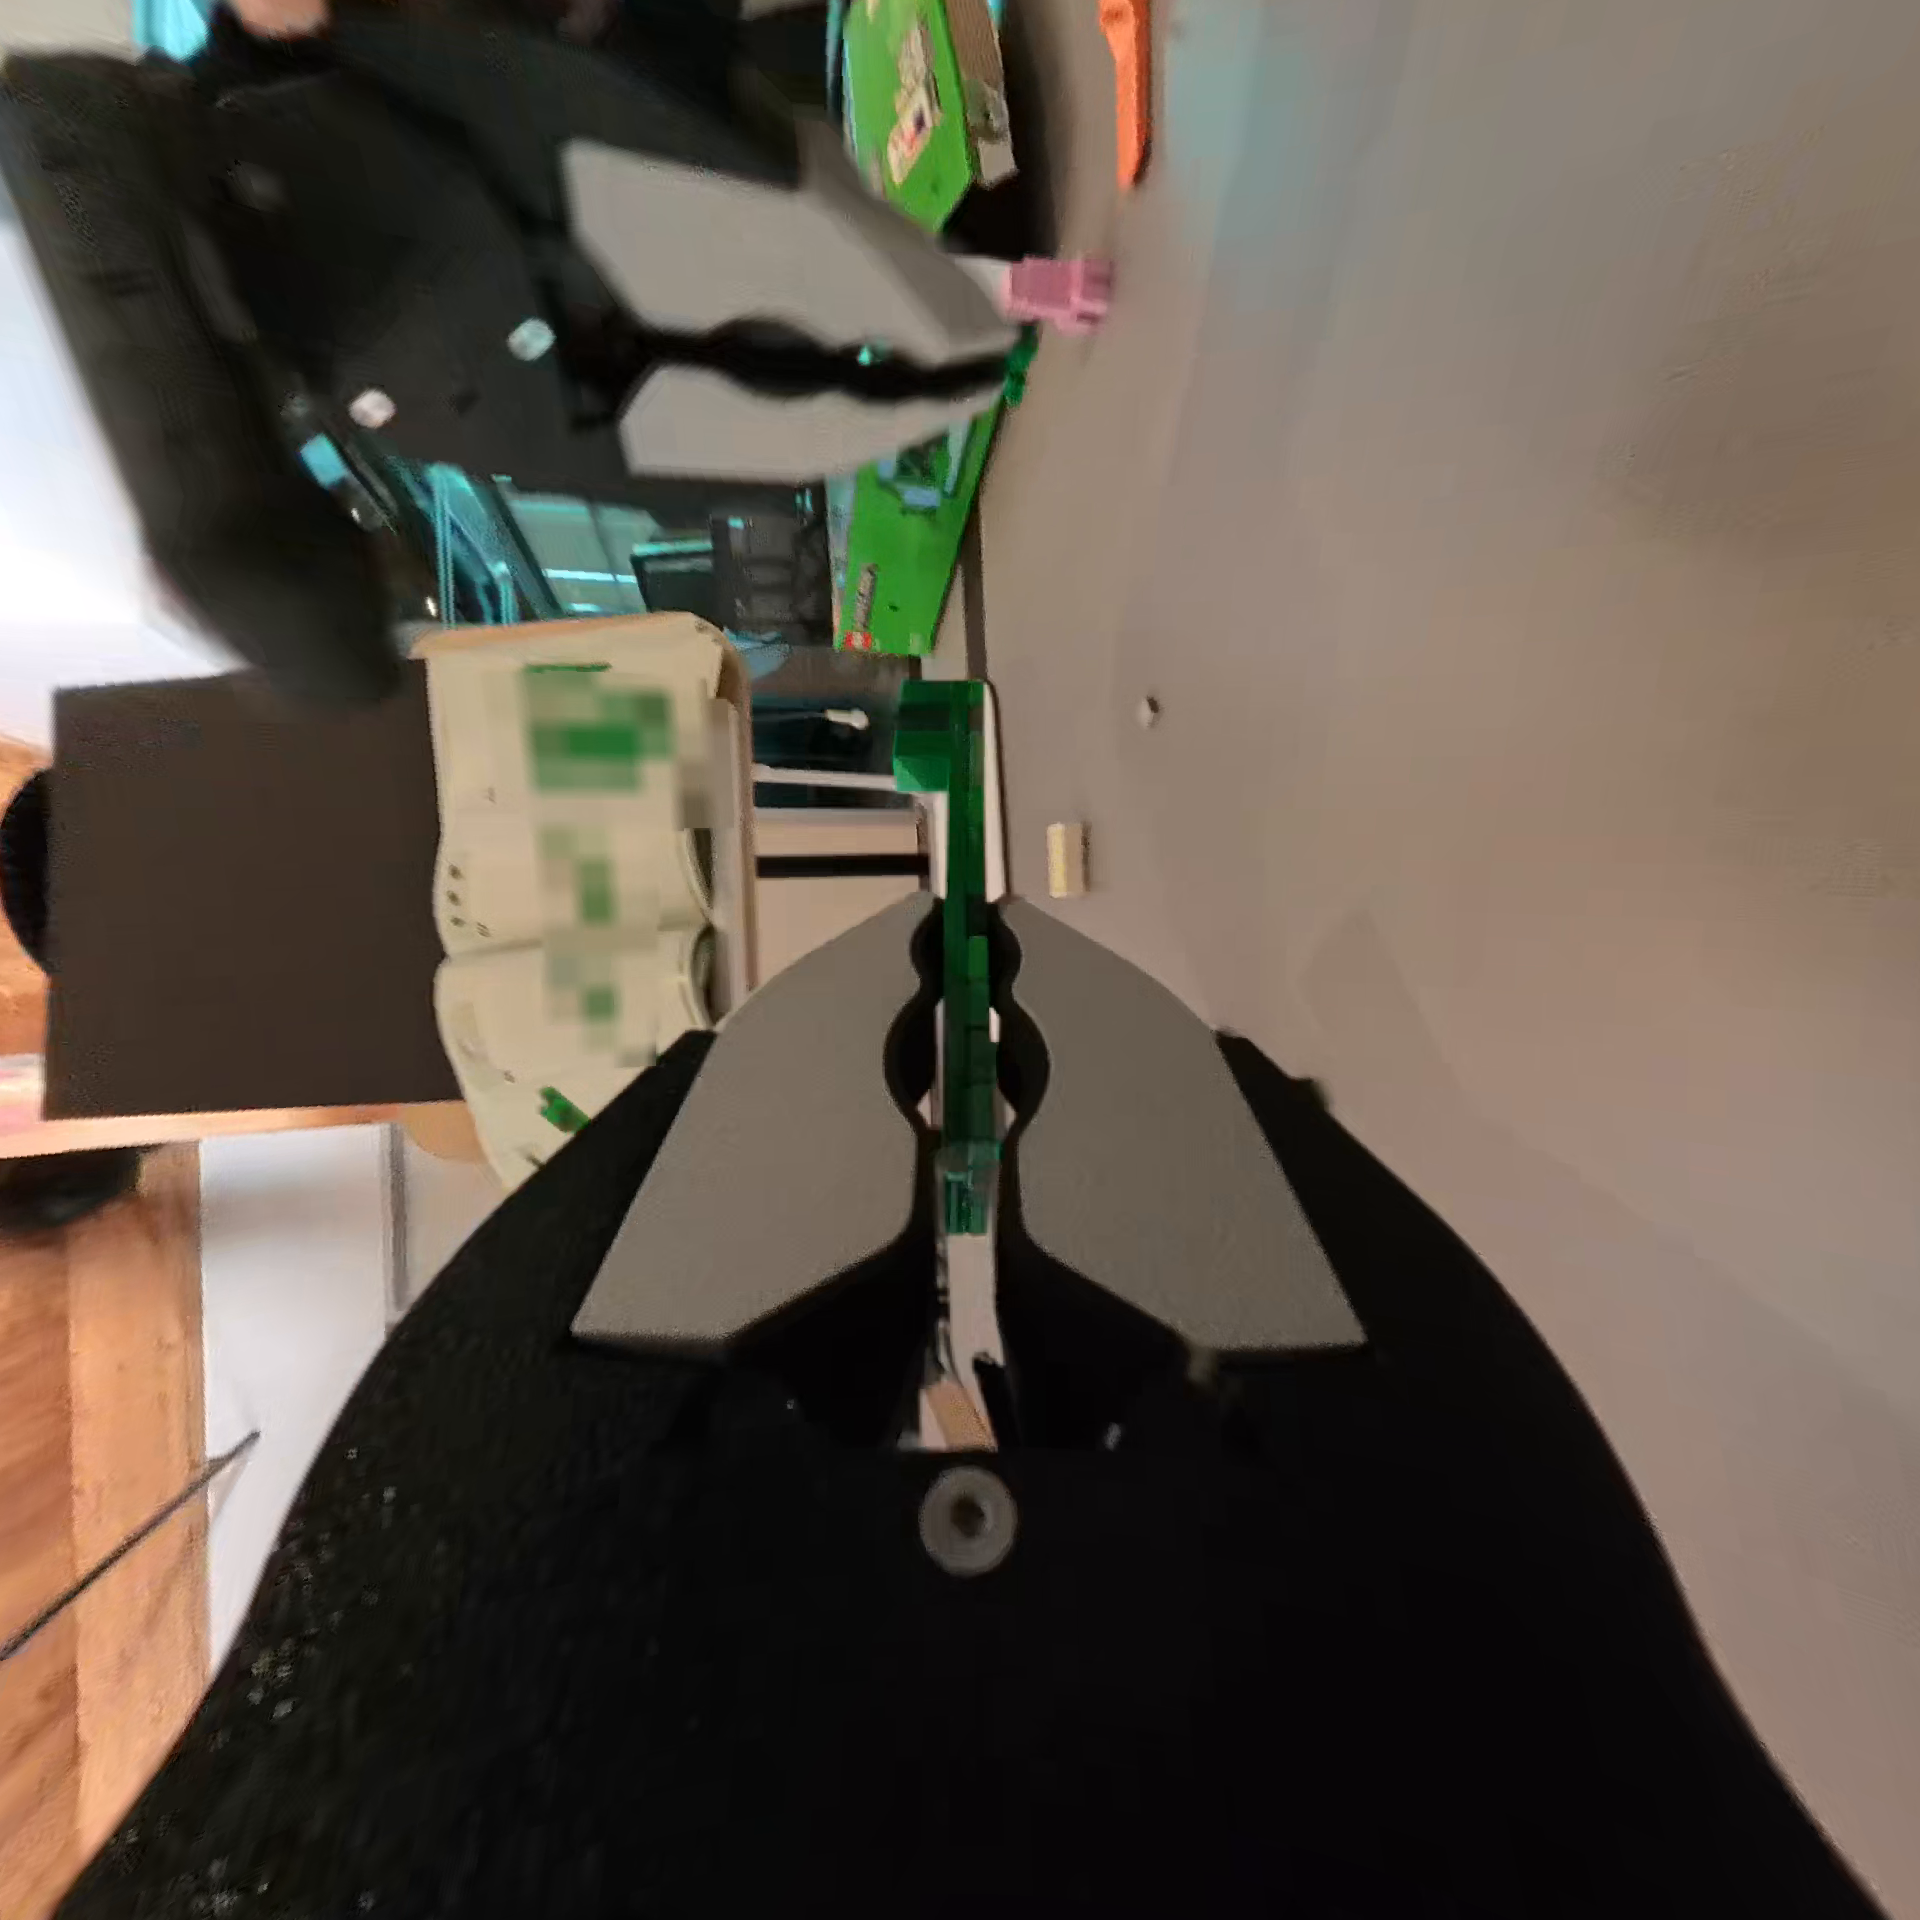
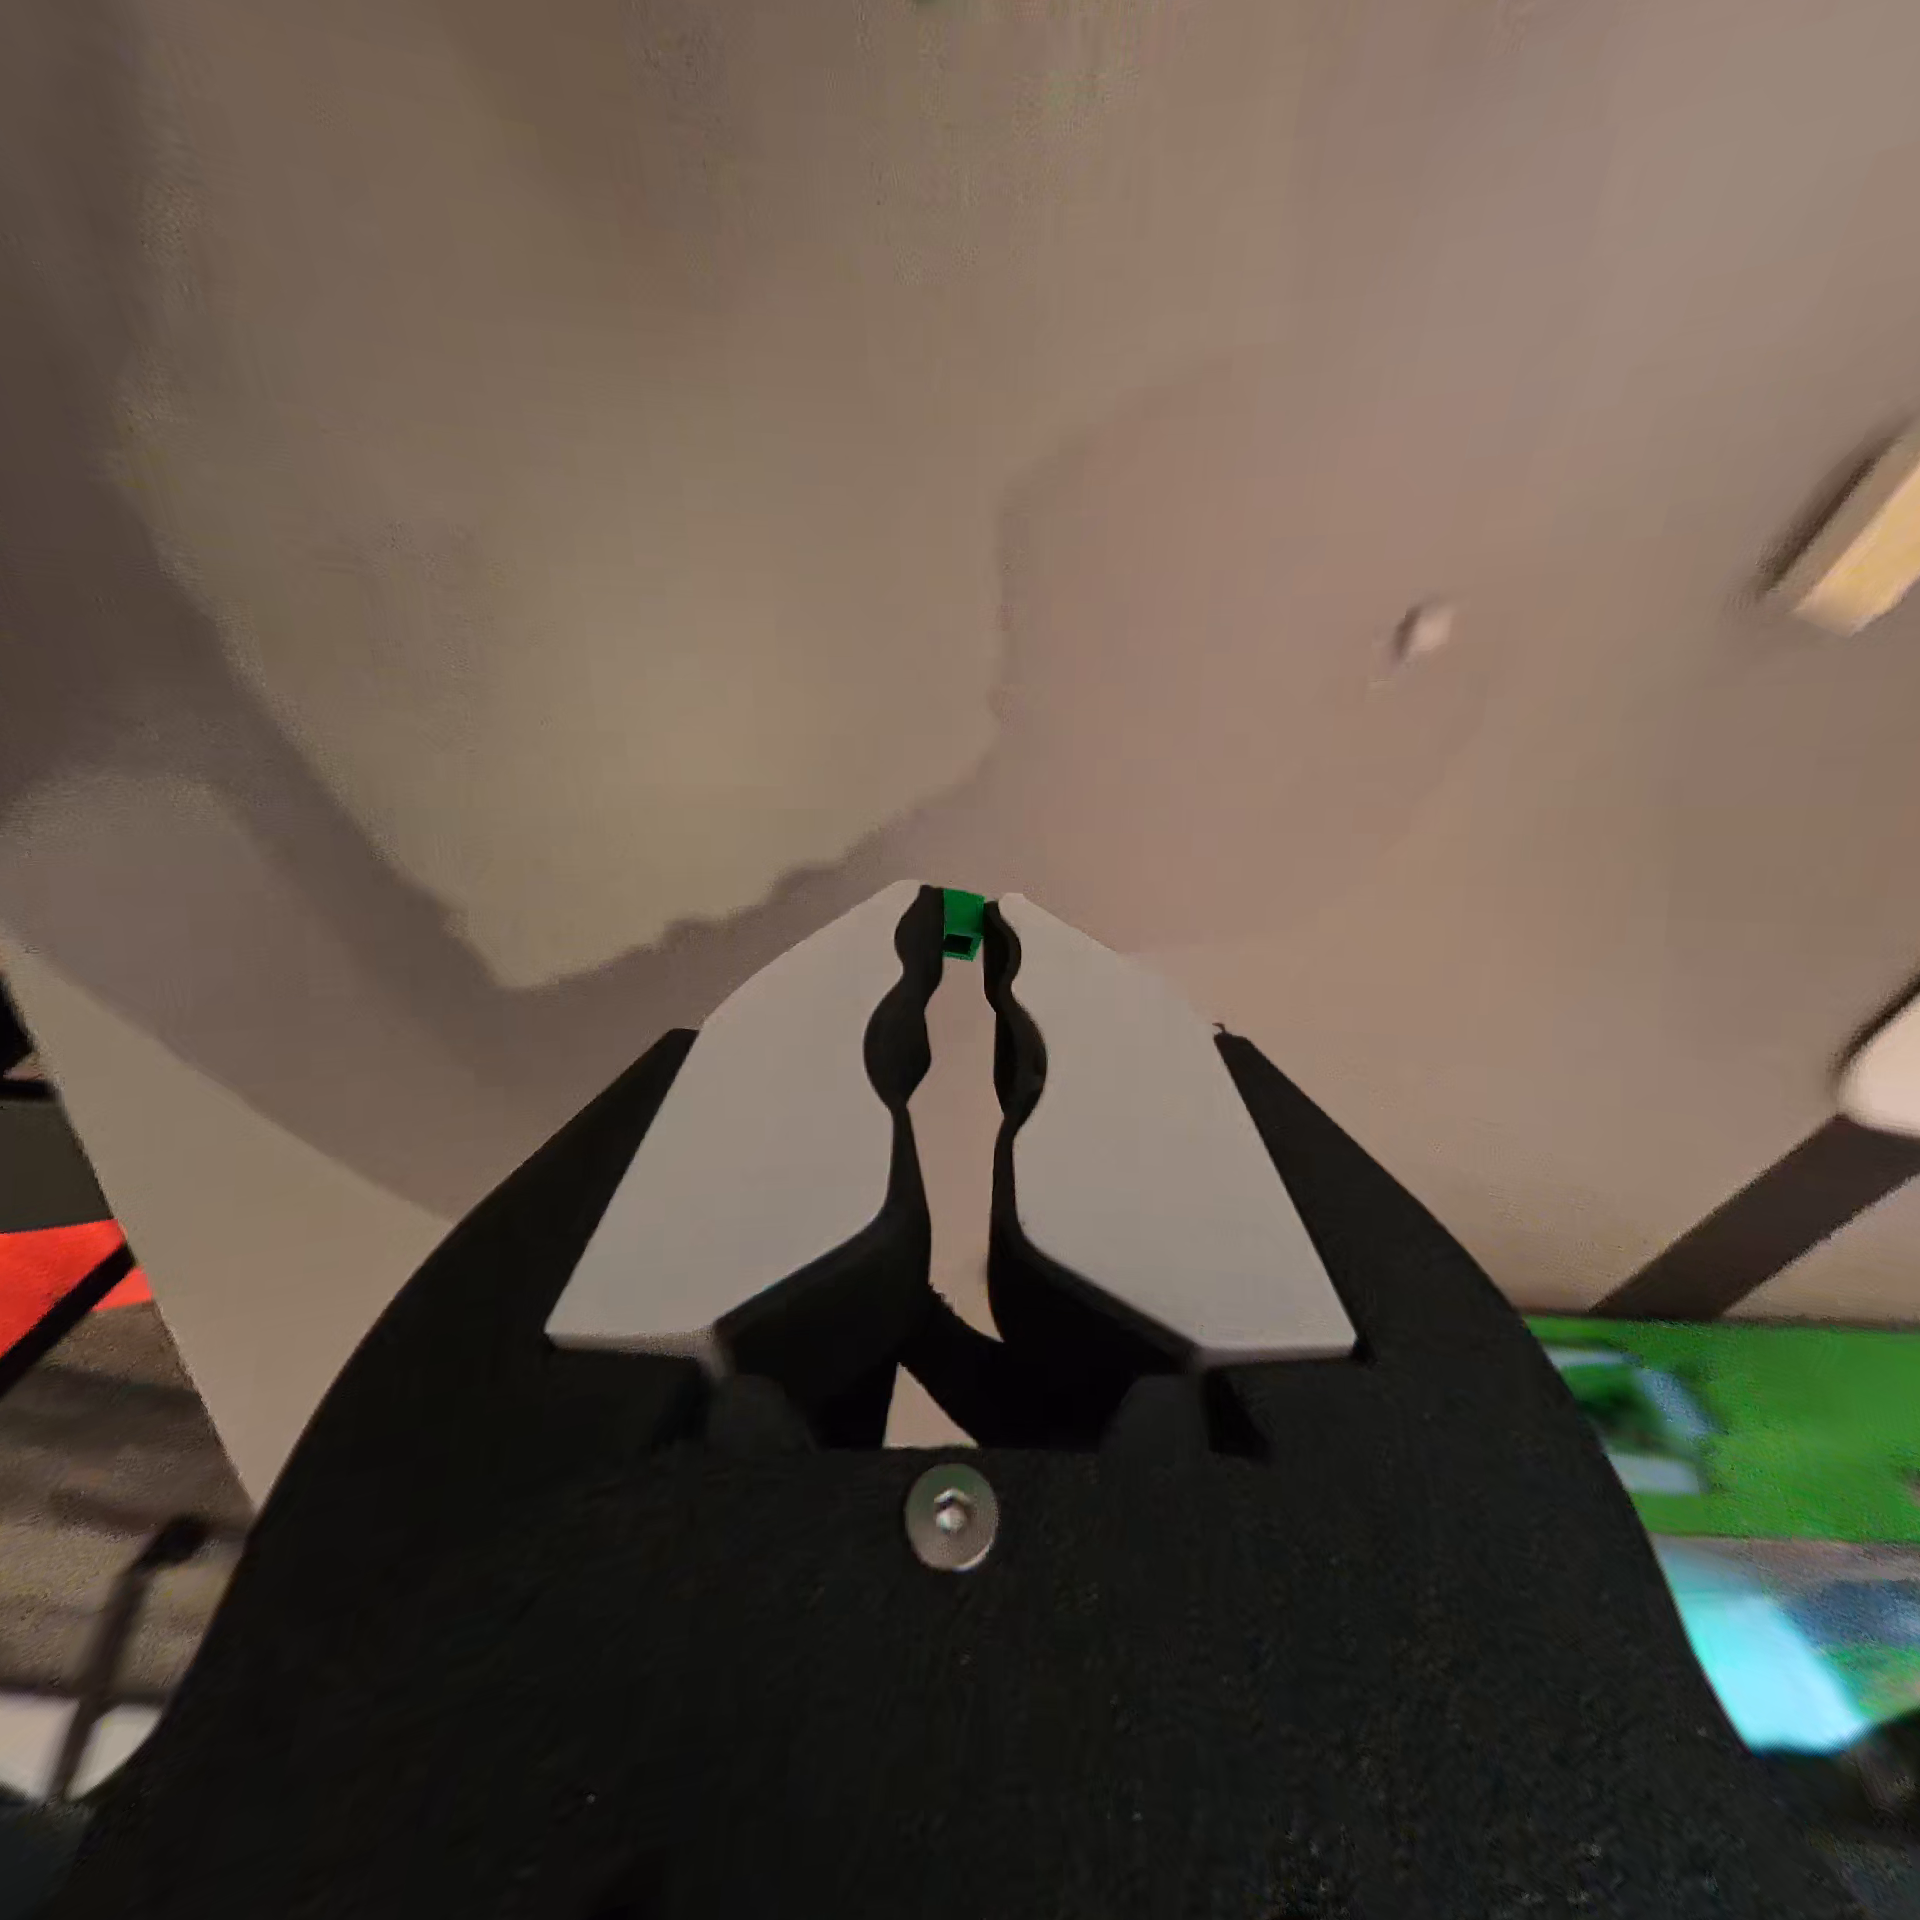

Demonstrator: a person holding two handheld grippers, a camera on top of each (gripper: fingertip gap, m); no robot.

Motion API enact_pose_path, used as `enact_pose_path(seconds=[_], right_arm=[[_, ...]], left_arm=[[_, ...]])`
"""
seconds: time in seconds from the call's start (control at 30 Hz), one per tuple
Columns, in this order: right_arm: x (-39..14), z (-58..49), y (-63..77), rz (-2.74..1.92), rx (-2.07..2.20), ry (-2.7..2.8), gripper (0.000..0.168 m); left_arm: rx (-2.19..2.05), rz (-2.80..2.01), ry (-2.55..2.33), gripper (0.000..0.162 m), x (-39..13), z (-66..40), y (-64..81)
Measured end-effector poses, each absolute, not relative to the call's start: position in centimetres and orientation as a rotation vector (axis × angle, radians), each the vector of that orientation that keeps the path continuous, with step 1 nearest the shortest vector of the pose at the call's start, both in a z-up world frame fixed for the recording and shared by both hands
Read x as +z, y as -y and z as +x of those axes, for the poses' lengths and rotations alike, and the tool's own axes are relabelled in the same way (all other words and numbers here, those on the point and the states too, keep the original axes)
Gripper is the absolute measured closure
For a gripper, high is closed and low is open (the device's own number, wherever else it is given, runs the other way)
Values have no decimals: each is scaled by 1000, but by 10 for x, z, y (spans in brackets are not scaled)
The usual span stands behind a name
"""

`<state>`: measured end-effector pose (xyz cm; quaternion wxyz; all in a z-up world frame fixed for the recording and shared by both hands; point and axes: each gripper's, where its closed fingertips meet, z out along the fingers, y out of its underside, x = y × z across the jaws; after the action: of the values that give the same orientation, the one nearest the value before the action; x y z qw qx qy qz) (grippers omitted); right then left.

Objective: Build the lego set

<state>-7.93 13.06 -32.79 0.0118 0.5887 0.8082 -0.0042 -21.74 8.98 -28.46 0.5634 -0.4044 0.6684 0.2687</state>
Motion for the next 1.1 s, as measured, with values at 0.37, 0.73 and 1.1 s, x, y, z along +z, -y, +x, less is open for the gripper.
enact_pose_path(seconds=[0.37,0.73,1.1], right_arm=[[-354,-52,-134,2570,-498,-2593,161],[-381,-77,-72,2399,-1047,-2610,161],[-387,-82,-67,2393,-1113,-2541,154]], left_arm=[[643,-1061,-1463,157,-325,-228,-96],[181,-996,-1711,157,-348,-161,-60],[162,-1030,-1876,157,-367,-132,-67]])
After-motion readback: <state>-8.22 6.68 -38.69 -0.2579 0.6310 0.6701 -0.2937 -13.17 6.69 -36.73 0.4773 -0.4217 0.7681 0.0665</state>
